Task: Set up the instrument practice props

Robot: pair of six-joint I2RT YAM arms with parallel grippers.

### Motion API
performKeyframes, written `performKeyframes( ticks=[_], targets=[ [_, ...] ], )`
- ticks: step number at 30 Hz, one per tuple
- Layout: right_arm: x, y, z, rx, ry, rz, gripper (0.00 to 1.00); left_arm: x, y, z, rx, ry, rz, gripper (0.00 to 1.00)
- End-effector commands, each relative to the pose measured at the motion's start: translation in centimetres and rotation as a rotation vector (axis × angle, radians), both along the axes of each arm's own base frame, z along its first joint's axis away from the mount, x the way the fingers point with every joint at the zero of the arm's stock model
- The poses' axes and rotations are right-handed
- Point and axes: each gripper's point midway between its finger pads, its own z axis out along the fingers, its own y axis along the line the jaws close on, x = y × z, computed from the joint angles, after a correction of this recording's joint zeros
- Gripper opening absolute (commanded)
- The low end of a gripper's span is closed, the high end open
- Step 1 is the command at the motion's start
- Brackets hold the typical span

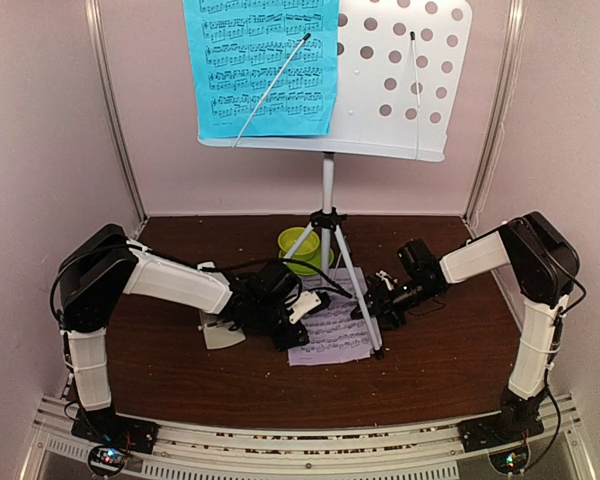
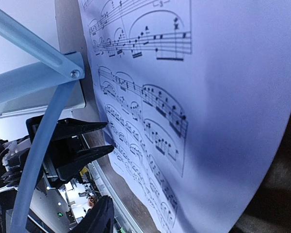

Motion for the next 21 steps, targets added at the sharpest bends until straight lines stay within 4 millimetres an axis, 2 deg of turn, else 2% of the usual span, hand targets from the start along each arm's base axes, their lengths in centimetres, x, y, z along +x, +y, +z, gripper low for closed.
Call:
performKeyframes(
  ticks=[1, 10, 15, 19, 21],
  targets=[
    [-0.8, -0.4, -1.4, -0.031, 0.059, -0.057, 0.55, 0.1, -0.1, -0.8, 0.007, 0.013, -0.016, 0.30],
    [4.4, 0.7, -1.6, -0.044, -0.012, -0.159, 0.56, 0.0, -0.5, -0.5, -0.005, 0.012, -0.033, 0.30],
    [6.5, 1.1, -1.9, -0.067, -0.036, -0.183, 0.55, -0.1, -0.4, -0.5, -0.004, 0.014, -0.036, 0.30],
    [7.8, 1.6, -2.5, -0.066, -0.034, -0.195, 0.52, -0.1, -0.4, -0.5, -0.004, 0.017, -0.041, 0.30],
    [8.0, 1.6, -2.9, -0.069, -0.028, -0.196, 0.46, -0.2, -0.4, -0.5, -0.003, 0.014, -0.045, 0.30]
  ],
)
